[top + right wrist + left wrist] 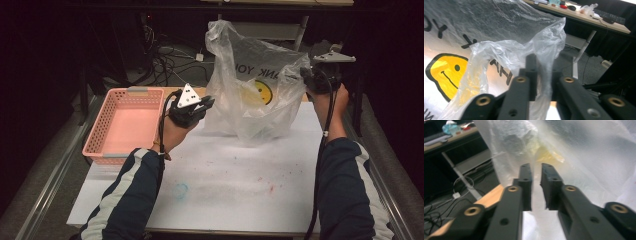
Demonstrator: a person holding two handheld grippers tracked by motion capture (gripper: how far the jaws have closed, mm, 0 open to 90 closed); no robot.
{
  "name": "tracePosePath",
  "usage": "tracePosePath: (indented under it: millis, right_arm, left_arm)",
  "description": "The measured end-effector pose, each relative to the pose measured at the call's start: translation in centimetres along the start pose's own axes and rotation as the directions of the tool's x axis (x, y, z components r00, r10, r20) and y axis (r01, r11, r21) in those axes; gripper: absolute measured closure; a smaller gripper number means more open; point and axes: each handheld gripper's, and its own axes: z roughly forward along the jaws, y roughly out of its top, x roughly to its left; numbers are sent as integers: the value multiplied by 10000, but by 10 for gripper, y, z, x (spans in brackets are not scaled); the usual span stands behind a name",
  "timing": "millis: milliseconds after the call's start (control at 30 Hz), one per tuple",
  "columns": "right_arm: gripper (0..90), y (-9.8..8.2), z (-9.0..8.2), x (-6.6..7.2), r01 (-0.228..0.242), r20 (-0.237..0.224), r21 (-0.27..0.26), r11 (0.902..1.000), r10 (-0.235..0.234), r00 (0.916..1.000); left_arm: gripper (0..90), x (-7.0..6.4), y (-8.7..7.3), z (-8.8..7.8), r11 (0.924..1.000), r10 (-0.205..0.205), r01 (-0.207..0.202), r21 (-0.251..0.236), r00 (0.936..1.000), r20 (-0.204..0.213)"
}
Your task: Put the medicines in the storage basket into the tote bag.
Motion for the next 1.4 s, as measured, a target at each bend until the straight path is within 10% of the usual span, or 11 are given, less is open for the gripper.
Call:
tracePosePath:
  millis: [433, 833, 1400]
  right_arm:
    - [424, 4, -25, 19, 160, -612, -1256, 9919, -238, 9978]
    - [377, -3, -53, 39, 461, -1241, -2096, 9767, -733, 9896]
    - [296, -45, -84, 75, 1091, -1891, -2485, 9625, -1587, 9690]
  left_arm:
    - [577, -8, -7, -10, 9989, 460, -463, -76, 9984, -340]
    - [243, -27, -14, -38, 9891, 1388, -1431, -354, 9850, -1027]
    - [186, -44, -48, -76, 9780, 1956, -2016, -536, 9756, -999]
